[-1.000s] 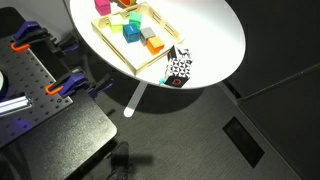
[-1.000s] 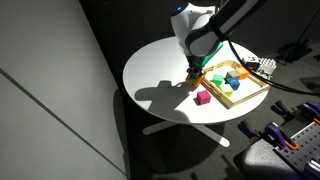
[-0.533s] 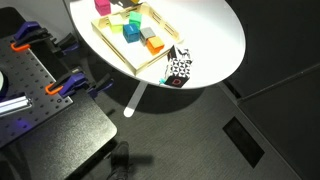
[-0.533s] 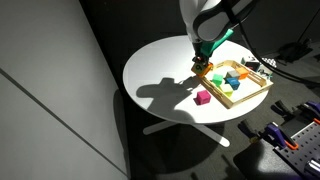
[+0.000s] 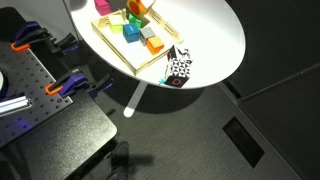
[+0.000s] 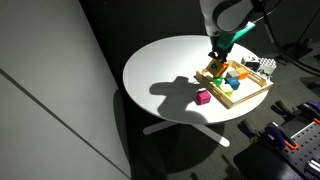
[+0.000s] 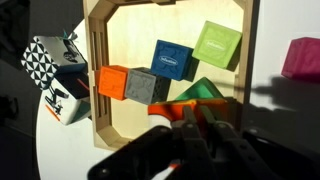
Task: Put the orange toy block in the box
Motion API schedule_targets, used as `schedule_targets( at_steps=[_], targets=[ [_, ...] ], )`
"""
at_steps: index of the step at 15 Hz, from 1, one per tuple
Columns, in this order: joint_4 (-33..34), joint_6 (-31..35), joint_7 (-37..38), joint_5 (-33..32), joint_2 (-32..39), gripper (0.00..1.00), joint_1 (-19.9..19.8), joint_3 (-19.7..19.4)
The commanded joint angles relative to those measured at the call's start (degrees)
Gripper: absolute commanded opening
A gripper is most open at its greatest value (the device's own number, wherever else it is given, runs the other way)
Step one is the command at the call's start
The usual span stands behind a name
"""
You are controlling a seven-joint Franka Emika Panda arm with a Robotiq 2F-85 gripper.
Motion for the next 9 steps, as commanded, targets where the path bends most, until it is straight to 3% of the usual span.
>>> schedule_targets(
  at_steps=[1,7,9],
  targets=[
    [-6.05,0.31,1.26,-0.24,-6.62,0.44,-2.19,0.42],
    [-13.62,5.69,-1.83,1.33,-15.98,0.92,-5.24,2.16],
    [-15.55,5.07,-5.61,3.55,-18.81,1.0,-6.07,3.27]
  ],
)
